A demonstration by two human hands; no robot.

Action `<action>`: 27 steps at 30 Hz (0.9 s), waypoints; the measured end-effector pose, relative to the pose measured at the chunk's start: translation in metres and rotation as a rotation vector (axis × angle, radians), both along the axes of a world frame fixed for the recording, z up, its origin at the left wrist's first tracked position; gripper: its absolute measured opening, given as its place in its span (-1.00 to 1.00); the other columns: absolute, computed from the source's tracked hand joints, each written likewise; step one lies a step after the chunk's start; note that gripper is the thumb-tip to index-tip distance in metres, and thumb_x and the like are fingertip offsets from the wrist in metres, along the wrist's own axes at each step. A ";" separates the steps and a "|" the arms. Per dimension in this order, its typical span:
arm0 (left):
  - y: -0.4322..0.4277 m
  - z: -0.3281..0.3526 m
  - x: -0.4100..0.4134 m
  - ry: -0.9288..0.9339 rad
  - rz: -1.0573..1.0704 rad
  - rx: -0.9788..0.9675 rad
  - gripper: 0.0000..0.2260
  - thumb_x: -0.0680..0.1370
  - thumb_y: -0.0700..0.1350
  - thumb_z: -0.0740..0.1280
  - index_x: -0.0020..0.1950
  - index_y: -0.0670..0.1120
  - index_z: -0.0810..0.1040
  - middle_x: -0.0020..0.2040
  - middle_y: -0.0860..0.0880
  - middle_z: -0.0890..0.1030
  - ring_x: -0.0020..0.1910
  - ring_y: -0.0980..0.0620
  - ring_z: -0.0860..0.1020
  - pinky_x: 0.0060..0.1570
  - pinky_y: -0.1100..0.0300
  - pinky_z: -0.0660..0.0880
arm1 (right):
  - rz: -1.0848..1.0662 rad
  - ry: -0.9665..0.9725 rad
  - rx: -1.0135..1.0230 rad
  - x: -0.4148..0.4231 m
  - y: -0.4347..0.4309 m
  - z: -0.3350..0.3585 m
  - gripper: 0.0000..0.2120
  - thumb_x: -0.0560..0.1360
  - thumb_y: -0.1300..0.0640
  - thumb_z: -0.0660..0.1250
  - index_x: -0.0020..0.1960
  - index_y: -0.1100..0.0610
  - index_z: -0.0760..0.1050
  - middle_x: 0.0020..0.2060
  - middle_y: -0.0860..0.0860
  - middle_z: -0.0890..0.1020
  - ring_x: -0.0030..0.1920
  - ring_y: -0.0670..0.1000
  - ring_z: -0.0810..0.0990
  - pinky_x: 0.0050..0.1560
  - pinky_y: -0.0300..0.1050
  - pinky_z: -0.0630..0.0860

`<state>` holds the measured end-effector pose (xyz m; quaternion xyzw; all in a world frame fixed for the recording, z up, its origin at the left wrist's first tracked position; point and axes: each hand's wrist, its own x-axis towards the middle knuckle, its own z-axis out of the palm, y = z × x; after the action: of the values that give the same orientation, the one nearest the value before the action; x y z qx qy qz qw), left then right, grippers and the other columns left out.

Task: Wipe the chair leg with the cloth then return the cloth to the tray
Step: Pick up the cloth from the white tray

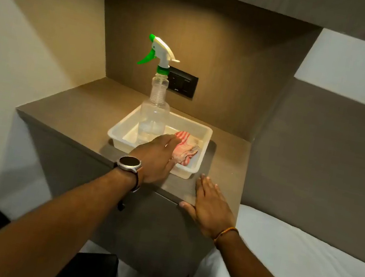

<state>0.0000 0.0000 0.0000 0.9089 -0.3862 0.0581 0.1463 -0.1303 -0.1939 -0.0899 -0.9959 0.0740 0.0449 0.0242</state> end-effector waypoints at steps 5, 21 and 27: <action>-0.052 0.001 0.027 0.164 -0.004 0.036 -0.47 0.59 0.05 0.44 0.54 -0.01 0.44 0.51 -0.08 0.55 0.36 -0.17 0.60 0.33 -0.05 0.57 | 0.030 -0.025 -0.027 0.001 -0.001 -0.006 -0.03 0.62 -0.52 -0.14 0.75 0.15 -0.16 0.75 0.12 -0.05 0.76 0.13 -0.06 0.72 0.06 -0.16; -0.078 -0.010 0.055 0.237 0.210 0.007 -0.63 0.54 0.04 0.53 0.25 -0.15 0.71 0.08 -0.15 0.76 -0.14 -0.05 0.55 -0.12 0.11 0.51 | 0.037 -0.029 -0.043 0.005 -0.003 -0.012 0.07 0.49 -0.56 -0.33 0.74 0.18 -0.15 0.75 0.14 -0.05 0.76 0.14 -0.06 0.64 0.03 -0.26; -0.039 0.006 0.048 0.388 0.361 -0.624 -0.74 0.64 -0.05 0.33 0.18 -0.20 0.69 0.08 -0.20 0.76 0.00 -0.16 0.67 -0.06 0.14 0.47 | 0.035 -0.034 -0.046 0.004 0.000 -0.012 -0.01 0.59 -0.52 -0.18 0.75 0.17 -0.12 0.75 0.13 -0.02 0.76 0.12 -0.04 0.69 0.05 -0.19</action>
<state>0.0484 -0.0394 0.0061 0.8681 -0.1497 0.0246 0.4726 -0.1261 -0.1936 -0.1019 -0.9980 0.0571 0.0267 0.0016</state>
